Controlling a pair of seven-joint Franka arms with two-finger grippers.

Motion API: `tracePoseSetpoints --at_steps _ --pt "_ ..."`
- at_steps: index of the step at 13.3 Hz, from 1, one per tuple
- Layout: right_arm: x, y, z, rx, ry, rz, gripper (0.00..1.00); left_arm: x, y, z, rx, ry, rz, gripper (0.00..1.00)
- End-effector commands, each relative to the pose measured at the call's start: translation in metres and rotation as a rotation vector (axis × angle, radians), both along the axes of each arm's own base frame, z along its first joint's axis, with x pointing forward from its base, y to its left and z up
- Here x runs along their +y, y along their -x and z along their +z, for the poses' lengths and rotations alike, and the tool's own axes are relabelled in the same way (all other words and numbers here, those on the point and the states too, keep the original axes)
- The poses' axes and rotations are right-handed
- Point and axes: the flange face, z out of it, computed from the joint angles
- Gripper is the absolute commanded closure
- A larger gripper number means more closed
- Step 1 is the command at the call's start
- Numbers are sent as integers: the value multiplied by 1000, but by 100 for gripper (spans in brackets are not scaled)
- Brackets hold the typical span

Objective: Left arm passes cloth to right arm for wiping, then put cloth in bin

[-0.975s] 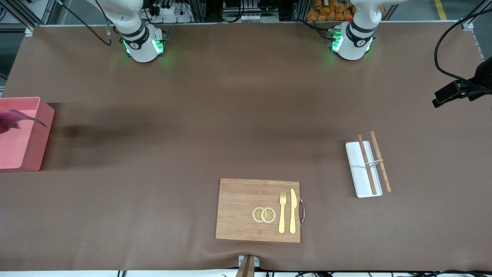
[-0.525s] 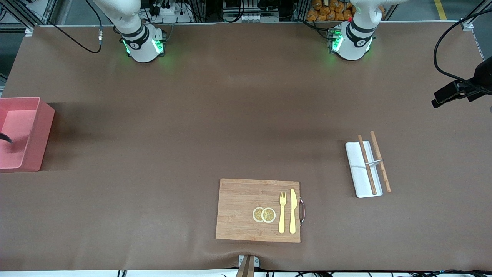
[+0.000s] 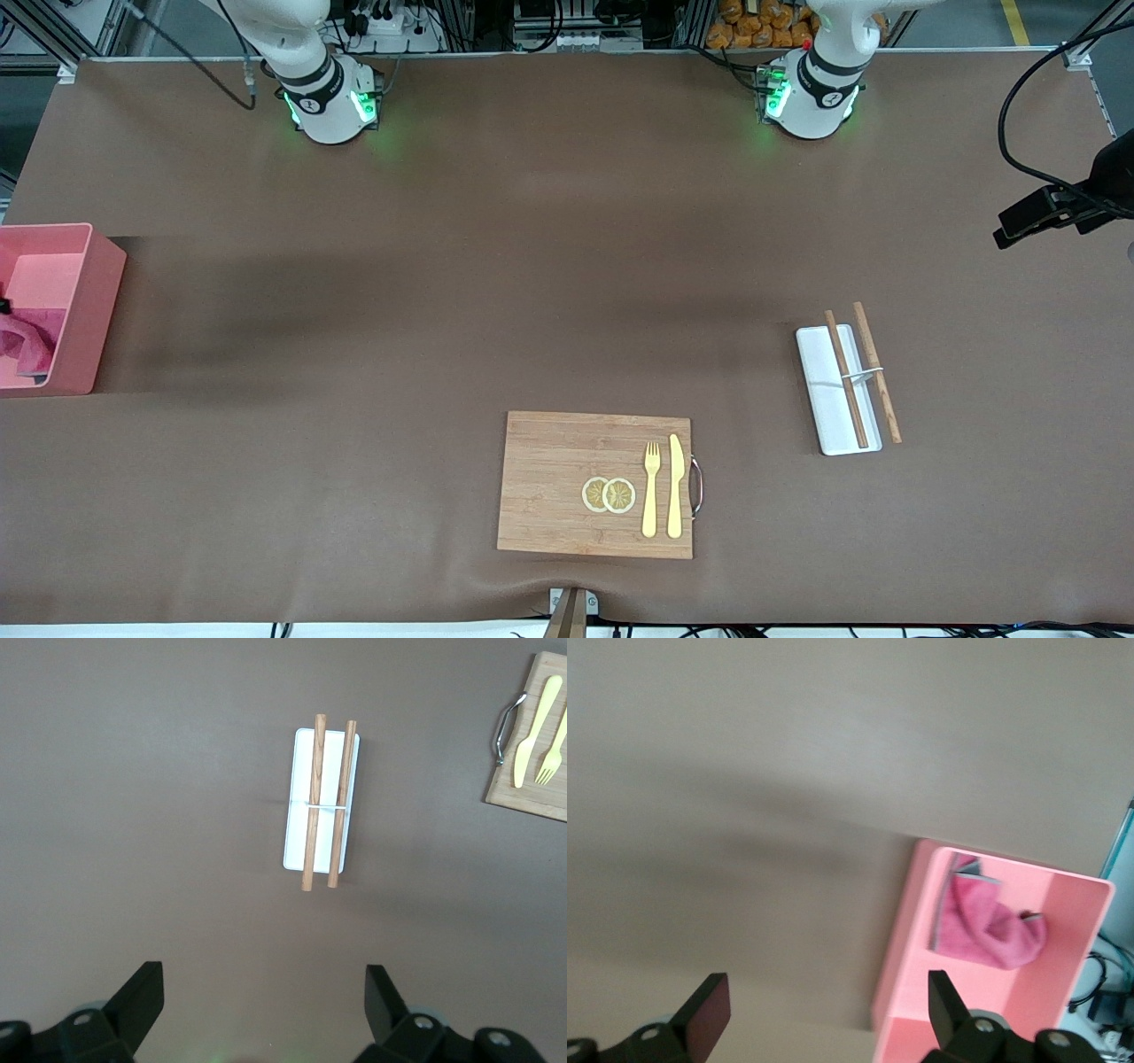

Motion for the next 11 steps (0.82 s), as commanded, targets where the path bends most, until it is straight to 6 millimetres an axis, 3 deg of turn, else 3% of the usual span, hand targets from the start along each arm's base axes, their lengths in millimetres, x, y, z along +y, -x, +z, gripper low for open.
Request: tracePoseSetpoints --at_steps 1,6,11 --pt "83 20 48 2 -29 -108 0 -1 6 4 -15 -7 -7 0" --pt "181 60 104 18 -71 -324 0 -2 7 7 -21 -7 -10 0" --pt "198 82 141 -33 -158 -328 0 -2 7 6 -15 -7 -13 0"
